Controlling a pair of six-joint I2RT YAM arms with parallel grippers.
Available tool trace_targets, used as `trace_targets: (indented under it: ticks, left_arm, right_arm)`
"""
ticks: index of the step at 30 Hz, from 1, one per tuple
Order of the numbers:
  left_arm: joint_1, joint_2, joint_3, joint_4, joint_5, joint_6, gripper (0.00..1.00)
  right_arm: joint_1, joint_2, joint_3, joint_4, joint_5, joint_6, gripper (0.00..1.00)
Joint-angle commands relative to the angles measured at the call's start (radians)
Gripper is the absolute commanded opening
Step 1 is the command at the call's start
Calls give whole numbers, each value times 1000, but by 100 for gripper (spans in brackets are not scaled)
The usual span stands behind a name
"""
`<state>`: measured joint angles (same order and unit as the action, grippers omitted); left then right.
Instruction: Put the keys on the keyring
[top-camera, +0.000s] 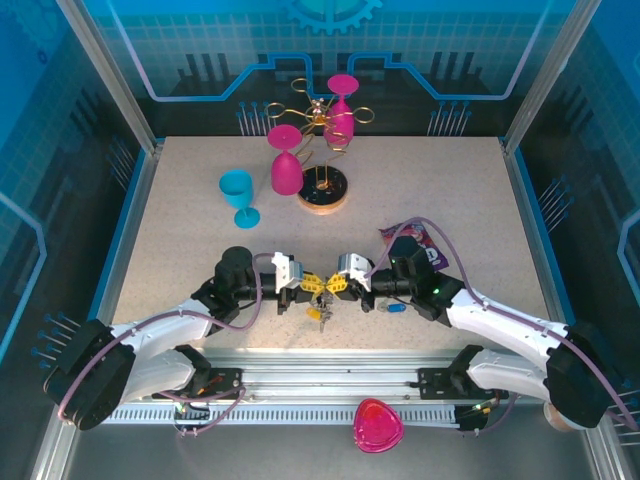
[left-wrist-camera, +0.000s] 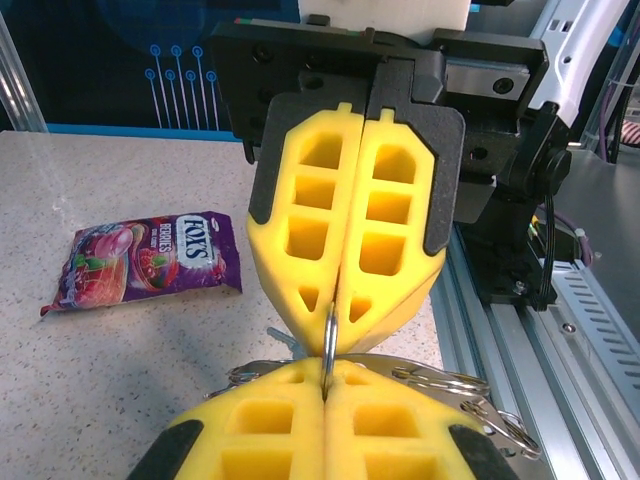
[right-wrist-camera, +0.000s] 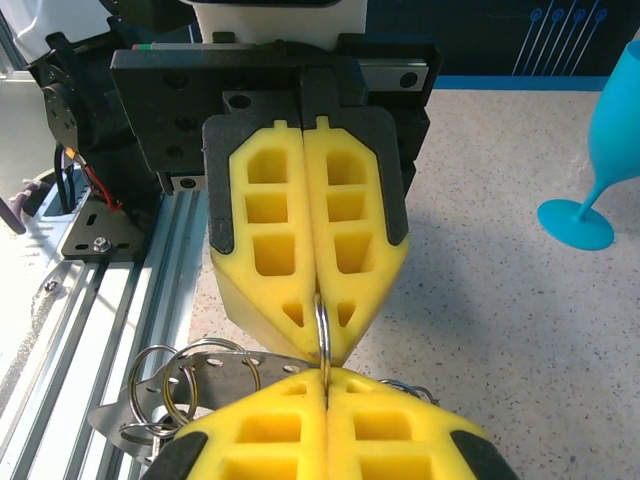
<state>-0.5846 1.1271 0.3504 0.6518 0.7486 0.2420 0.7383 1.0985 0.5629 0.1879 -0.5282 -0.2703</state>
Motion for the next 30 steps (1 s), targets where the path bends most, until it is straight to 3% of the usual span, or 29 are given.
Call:
trace_targets:
  ticks: [1,5,11,19,30]
  left_arm:
    - [-11,-2,26,-28,7,33,7]
    - [-11,-54,61,-199,-58,115,18]
    - [-11,-93,101,-337,-88,209,19]
    - [-10,-104,131,-405,-96,269,19]
    - [-10,-152,114,-433,-129,289,18]
  right_arm:
    - [-2,-19,41,0,-16,-28,0]
    - [1,-16,97,-156,17,-74,0]
    - [23,40,228,-403,68,-142,0]
    - [62,128,403,-628,130,-228,0]
    - [110,226,548,-801,221,-295,0]
